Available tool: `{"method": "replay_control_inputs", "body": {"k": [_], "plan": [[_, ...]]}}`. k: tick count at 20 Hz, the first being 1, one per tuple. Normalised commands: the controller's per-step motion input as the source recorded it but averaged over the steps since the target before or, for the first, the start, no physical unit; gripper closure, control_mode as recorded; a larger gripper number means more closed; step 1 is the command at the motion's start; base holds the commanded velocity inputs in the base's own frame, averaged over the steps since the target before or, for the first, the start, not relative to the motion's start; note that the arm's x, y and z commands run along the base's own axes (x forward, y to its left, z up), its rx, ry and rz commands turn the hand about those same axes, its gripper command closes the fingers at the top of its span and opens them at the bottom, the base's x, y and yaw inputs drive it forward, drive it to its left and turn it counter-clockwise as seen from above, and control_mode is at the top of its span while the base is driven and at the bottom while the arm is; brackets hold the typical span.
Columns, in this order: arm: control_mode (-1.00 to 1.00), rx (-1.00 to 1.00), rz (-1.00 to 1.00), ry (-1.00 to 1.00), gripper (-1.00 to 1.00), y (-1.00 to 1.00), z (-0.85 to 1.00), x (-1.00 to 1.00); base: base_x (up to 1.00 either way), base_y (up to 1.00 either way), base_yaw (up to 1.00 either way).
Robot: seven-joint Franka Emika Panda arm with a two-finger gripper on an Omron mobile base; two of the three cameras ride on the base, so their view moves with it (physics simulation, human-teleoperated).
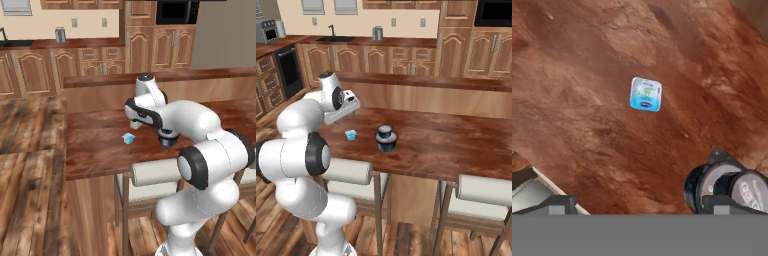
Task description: Stack the yogurt containers by placing the smaller containers on top of the larger containers.
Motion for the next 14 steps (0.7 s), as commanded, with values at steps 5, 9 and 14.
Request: {"method": "replay_control_inputs", "body": {"k": [5,9,14], "plan": [[-1.00,0.00,0.00,0.00,-1.00,0.39,-0.23,0.00,0.00,0.00,0.00],[-1.00,0.00,0.00,0.00,-1.00,0.17,-0.18,0.15,0.00,0.00,0.00],[-1.00,0.00,0.00,0.00,-1.00,0.00,-0.20,0.10,0.00,0.00,0.00]]}}
